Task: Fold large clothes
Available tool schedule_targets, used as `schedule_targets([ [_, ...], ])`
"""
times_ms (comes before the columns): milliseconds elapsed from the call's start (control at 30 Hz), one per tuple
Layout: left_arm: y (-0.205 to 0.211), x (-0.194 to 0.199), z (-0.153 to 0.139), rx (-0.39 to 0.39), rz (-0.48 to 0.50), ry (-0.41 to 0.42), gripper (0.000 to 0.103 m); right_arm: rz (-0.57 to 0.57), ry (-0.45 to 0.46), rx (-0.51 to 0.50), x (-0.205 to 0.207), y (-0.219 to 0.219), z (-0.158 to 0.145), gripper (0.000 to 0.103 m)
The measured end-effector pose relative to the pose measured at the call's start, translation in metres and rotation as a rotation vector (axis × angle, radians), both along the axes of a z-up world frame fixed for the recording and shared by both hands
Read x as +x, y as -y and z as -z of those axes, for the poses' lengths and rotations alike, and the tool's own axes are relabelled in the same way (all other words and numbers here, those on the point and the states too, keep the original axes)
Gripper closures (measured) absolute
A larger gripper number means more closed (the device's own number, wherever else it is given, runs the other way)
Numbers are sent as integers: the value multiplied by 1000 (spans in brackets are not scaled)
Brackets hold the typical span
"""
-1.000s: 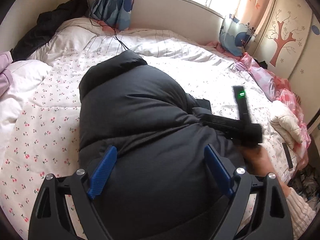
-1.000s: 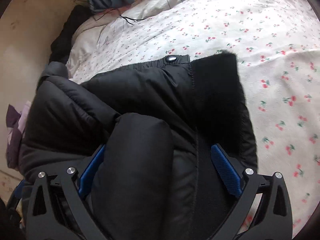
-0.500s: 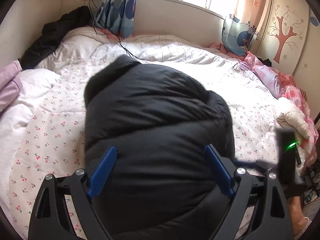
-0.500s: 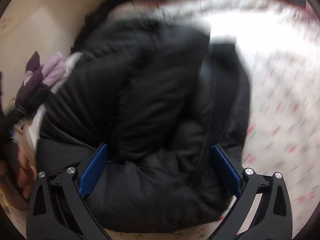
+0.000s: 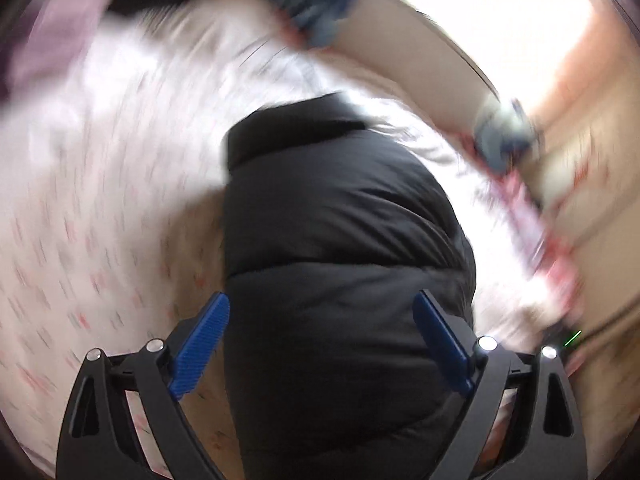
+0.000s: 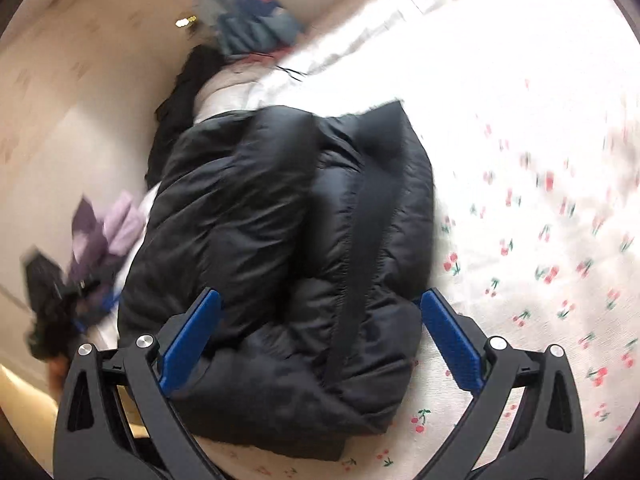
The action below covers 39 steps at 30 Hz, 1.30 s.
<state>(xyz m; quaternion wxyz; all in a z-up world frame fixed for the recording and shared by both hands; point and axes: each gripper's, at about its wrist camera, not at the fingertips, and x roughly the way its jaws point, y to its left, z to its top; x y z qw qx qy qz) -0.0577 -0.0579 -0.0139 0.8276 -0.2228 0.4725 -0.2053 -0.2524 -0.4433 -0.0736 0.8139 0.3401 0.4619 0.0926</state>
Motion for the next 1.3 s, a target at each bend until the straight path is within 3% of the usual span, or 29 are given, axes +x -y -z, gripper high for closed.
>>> schedule_targets([
  [100, -29, 18, 40, -171, -91, -193, 13, -22, -56, 91, 14, -4, 24, 6],
  [200, -18, 25, 74, -337, -3, -323, 7, -23, -73, 150, 22, -9, 39, 6],
  [233, -11, 25, 77, -338, 24, -335, 7, -24, -76, 161, 25, -11, 44, 6],
  [300, 2, 22, 73, -270, 70, -299, 7, -38, -83, 173, 29, -17, 50, 6],
  [400, 11, 13, 55, -260, 126, -218, 7, -68, -64, 180, 38, -33, 47, 6],
  [500, 21, -12, 14, -127, 177, -44, 9, -122, -20, 219, 53, -66, 33, 6],
  [567, 15, -31, -12, -17, 155, 54, 9, -194, 20, 230, 60, -92, 21, 6],
  [633, -3, -50, -30, 45, 119, 109, 9, -274, 22, 199, 65, -120, 16, 6],
  [700, -22, -62, -24, 97, 99, 88, 9, -329, -20, 96, 68, -138, 22, 6],
  [767, -37, -63, 3, 127, 76, -2, 8, -367, -57, -74, 66, -150, 32, 6],
  [833, -56, -57, 35, 151, 13, -129, 6, -362, -84, -101, 64, -143, 38, 6],
  [867, -63, -56, 38, 138, -13, -163, 6, -352, -95, -106, 62, -138, 35, 6],
  [900, -68, -58, 32, 121, -16, -147, 6, -337, -90, -139, 58, -133, 28, 6],
  [1000, -69, -72, 10, 178, -50, -26, 6, -323, -44, -210, 48, -132, 1, 6],
  [1133, -71, -87, -25, 218, -161, 157, 6, -292, 207, -321, 46, -148, -71, 6],
  [1200, -65, -88, -28, 228, -159, 185, 6, -285, 278, -344, 67, -163, -98, 6],
  [1300, -46, -75, -21, 229, -88, 147, 6, -327, 302, -338, 114, -190, -103, 6],
])
